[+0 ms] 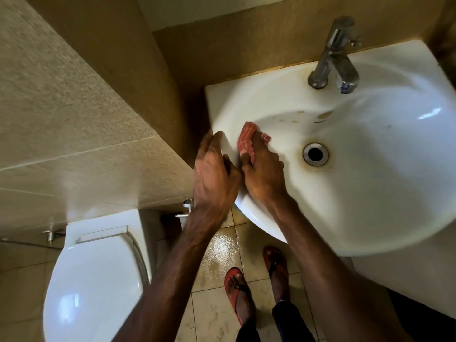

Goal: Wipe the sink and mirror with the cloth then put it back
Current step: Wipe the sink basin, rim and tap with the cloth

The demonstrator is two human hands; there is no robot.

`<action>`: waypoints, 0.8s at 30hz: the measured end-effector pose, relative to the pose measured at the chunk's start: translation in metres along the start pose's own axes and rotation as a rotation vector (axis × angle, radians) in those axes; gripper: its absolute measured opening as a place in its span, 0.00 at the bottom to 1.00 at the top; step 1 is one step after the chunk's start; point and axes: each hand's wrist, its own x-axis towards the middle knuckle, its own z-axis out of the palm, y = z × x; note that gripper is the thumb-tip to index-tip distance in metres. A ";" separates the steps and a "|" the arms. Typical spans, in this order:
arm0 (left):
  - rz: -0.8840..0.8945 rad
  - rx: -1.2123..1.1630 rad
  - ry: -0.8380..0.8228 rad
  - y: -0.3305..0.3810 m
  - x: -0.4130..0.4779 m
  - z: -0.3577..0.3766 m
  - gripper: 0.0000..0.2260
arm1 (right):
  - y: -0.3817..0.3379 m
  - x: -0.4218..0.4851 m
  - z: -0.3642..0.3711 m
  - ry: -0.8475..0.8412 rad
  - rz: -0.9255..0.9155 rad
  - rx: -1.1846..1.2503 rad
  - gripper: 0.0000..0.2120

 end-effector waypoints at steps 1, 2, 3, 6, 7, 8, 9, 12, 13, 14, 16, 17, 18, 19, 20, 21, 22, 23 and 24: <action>0.010 0.002 0.006 0.000 -0.003 0.002 0.25 | 0.005 -0.007 0.000 -0.030 -0.018 -0.017 0.30; 0.021 0.001 0.008 -0.001 -0.005 0.004 0.26 | 0.012 -0.014 -0.003 -0.063 -0.030 -0.029 0.31; 0.030 -0.001 0.006 -0.001 -0.007 0.006 0.27 | 0.019 -0.022 -0.006 -0.094 -0.037 -0.031 0.32; 0.047 0.001 0.012 -0.006 -0.010 0.011 0.26 | 0.042 -0.042 -0.018 -0.148 -0.080 -0.053 0.32; 0.051 -0.004 0.013 -0.007 -0.010 0.012 0.26 | 0.047 -0.042 -0.022 -0.155 -0.093 -0.087 0.32; 0.055 -0.011 0.013 -0.007 -0.011 0.013 0.26 | 0.054 -0.038 -0.024 -0.161 -0.107 -0.119 0.32; 0.059 -0.020 0.012 -0.007 -0.011 0.013 0.25 | 0.062 -0.029 -0.024 -0.165 -0.119 -0.153 0.32; 0.063 -0.041 0.006 -0.009 -0.011 0.011 0.24 | 0.093 0.005 -0.021 -0.114 -0.122 -0.301 0.33; 0.063 -0.047 0.000 -0.011 -0.010 0.011 0.24 | 0.102 0.013 -0.021 -0.098 -0.092 -0.341 0.34; 0.067 -0.053 -0.008 -0.013 -0.008 0.010 0.24 | 0.107 0.018 -0.021 -0.100 -0.035 -0.364 0.35; 0.079 -0.072 -0.025 -0.018 -0.006 0.009 0.24 | 0.106 0.020 -0.019 -0.096 0.059 -0.400 0.34; 0.083 -0.087 -0.033 -0.021 -0.004 0.008 0.23 | 0.099 0.018 -0.016 -0.082 0.083 -0.412 0.32; 0.083 -0.100 -0.036 -0.023 -0.003 0.008 0.23 | 0.091 0.015 -0.013 -0.073 0.079 -0.401 0.31; 0.083 -0.110 -0.034 -0.024 -0.002 0.008 0.23 | 0.079 0.010 -0.013 -0.076 0.054 -0.366 0.31; 0.089 -0.115 -0.032 -0.025 -0.002 0.008 0.23 | 0.066 0.004 -0.012 -0.094 0.025 -0.312 0.30; 0.098 -0.122 -0.031 -0.026 -0.003 0.009 0.23 | 0.054 -0.004 -0.013 -0.125 0.008 -0.245 0.27; 0.106 -0.138 -0.034 -0.025 -0.004 0.008 0.23 | 0.043 -0.013 -0.013 -0.149 -0.015 -0.170 0.26; 0.111 -0.166 -0.043 -0.026 -0.004 0.008 0.23 | 0.032 -0.023 -0.016 -0.165 -0.023 -0.089 0.25; 0.114 -0.198 -0.056 -0.028 -0.004 0.007 0.22 | 0.025 -0.032 -0.018 -0.171 -0.031 -0.004 0.25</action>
